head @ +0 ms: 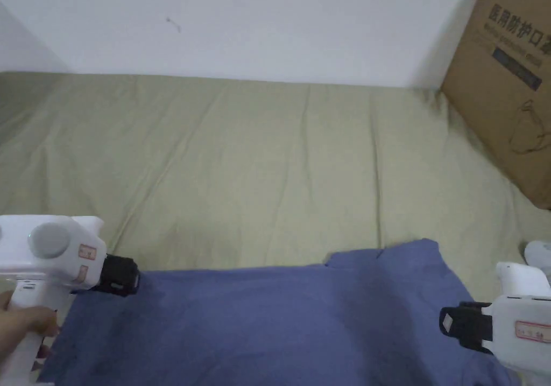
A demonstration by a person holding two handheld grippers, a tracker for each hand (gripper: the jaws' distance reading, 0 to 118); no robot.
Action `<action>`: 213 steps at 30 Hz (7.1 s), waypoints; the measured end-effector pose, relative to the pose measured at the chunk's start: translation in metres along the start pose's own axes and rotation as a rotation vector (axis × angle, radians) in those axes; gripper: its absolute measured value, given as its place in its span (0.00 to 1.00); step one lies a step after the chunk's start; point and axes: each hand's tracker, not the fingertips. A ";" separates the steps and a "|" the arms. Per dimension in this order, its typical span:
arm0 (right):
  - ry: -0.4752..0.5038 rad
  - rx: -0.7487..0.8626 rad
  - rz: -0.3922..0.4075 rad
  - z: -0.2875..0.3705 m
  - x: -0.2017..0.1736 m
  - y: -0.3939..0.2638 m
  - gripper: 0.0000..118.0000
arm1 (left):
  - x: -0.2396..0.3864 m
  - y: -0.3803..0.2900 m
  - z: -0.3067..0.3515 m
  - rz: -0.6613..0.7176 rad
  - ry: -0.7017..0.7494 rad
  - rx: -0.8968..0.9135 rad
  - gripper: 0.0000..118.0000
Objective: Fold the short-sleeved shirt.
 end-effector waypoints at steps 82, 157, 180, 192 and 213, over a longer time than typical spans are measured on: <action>-0.141 0.053 0.153 0.049 -0.102 -0.102 0.03 | 0.135 -0.209 0.151 -0.074 0.036 0.282 0.02; -0.072 0.034 0.123 0.061 -0.050 -0.074 0.03 | 0.168 -0.174 0.105 -0.044 -0.488 0.038 0.47; -0.087 0.044 0.149 0.058 -0.054 -0.074 0.03 | 0.194 -0.224 0.045 0.109 -0.810 -0.154 0.01; -0.095 0.041 0.157 0.059 -0.055 -0.068 0.03 | -0.018 -0.216 0.071 0.406 -0.886 0.034 1.00; -0.134 0.013 0.133 0.043 -0.055 -0.066 0.03 | 0.037 -0.224 0.013 0.449 -0.786 -0.139 0.10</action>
